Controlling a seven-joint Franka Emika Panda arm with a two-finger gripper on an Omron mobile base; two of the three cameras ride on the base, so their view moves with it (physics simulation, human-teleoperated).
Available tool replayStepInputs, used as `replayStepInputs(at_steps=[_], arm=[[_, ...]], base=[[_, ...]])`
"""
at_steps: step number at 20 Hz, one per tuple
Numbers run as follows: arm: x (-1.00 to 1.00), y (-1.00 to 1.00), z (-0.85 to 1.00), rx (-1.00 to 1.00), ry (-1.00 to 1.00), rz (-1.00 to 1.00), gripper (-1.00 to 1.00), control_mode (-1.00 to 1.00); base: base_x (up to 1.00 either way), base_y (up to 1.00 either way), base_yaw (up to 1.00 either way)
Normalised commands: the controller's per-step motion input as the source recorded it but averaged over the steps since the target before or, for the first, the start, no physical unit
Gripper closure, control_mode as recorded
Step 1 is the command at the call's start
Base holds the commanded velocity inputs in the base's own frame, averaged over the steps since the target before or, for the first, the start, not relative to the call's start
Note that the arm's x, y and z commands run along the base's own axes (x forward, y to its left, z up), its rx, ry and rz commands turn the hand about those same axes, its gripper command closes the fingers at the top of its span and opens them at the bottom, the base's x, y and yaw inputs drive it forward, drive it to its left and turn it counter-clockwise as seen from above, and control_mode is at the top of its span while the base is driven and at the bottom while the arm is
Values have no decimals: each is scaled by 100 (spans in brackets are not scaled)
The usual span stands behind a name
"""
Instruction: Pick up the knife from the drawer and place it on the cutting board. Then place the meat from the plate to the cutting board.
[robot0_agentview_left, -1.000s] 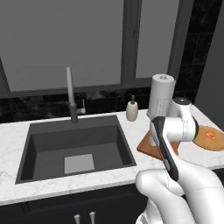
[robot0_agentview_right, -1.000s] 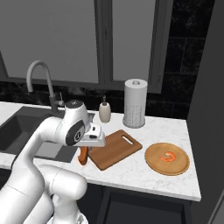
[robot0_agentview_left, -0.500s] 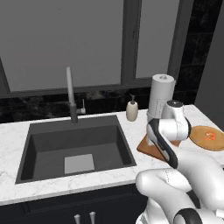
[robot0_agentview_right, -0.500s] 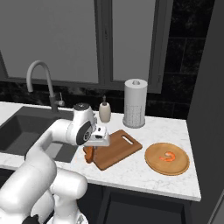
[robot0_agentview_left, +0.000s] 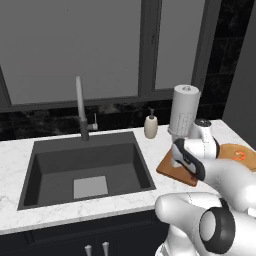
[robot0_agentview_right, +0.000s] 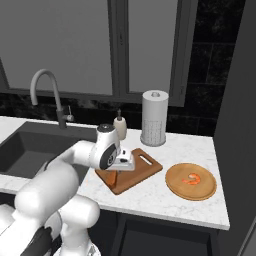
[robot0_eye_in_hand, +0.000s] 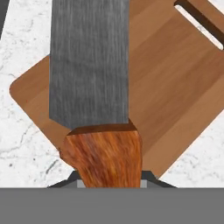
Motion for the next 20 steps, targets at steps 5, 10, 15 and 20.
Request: replayStepInputs(at_steps=[5,10,15,20], arm=[[16,-12,-29,0,0,0,100,-100],[18,0,-25,0,0,-1,100,-100],[16,0,-18,0,0,0,-100,-100],[-6,-2,-4,0,-1,-7,-100,-100]], base=[[0,0,0],[0,0,0],[0,0,0],[0,0,0]])
